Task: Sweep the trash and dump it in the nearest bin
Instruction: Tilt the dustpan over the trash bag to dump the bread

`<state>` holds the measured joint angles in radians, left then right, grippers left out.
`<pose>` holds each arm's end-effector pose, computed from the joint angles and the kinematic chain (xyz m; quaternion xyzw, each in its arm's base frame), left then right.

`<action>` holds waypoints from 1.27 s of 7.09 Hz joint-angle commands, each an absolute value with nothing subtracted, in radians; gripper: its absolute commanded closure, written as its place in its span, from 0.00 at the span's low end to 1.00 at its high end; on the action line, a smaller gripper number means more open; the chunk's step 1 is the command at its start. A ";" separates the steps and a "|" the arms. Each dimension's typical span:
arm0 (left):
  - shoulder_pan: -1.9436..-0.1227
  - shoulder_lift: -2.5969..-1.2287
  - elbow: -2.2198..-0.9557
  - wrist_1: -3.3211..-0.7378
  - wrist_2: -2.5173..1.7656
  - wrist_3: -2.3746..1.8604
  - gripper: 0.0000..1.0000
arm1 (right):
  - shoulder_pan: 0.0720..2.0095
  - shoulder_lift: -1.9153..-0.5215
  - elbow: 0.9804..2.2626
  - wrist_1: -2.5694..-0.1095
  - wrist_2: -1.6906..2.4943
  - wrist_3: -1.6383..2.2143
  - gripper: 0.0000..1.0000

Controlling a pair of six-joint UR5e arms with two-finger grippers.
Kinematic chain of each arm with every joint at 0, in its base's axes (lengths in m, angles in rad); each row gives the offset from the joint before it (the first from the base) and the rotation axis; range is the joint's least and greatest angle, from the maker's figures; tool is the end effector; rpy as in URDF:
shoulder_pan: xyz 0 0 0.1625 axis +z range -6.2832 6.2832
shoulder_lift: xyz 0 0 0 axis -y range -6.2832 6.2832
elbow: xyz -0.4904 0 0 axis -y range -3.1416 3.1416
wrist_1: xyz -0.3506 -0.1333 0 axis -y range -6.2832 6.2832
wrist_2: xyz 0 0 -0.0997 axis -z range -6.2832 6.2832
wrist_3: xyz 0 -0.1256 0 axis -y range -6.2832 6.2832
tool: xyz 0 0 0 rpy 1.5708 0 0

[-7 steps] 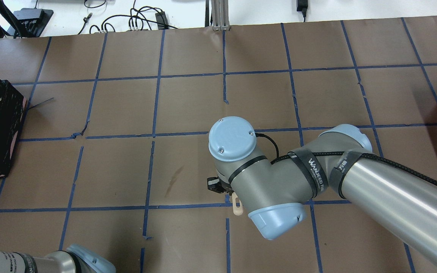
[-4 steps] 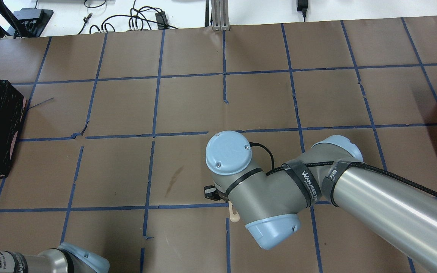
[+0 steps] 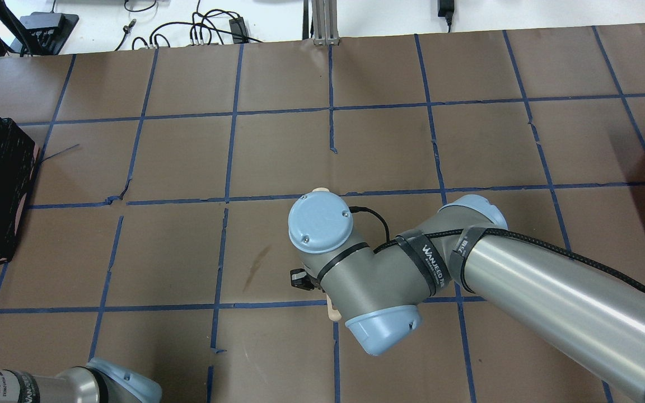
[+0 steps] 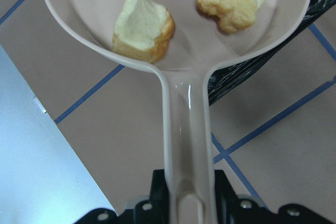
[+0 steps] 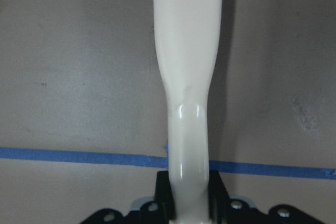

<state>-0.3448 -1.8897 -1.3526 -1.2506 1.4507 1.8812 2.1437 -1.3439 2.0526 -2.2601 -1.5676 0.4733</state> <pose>0.5400 -0.3516 0.4929 0.3255 0.9373 -0.0615 0.1083 0.3692 -0.3256 0.2846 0.0498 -0.9987 -0.0092 0.0035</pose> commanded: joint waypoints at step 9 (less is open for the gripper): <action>-0.516 -1.887 -1.342 -1.132 1.794 1.924 0.99 | 2.144 -1.345 1.974 -2.048 -1.566 0.514 0.15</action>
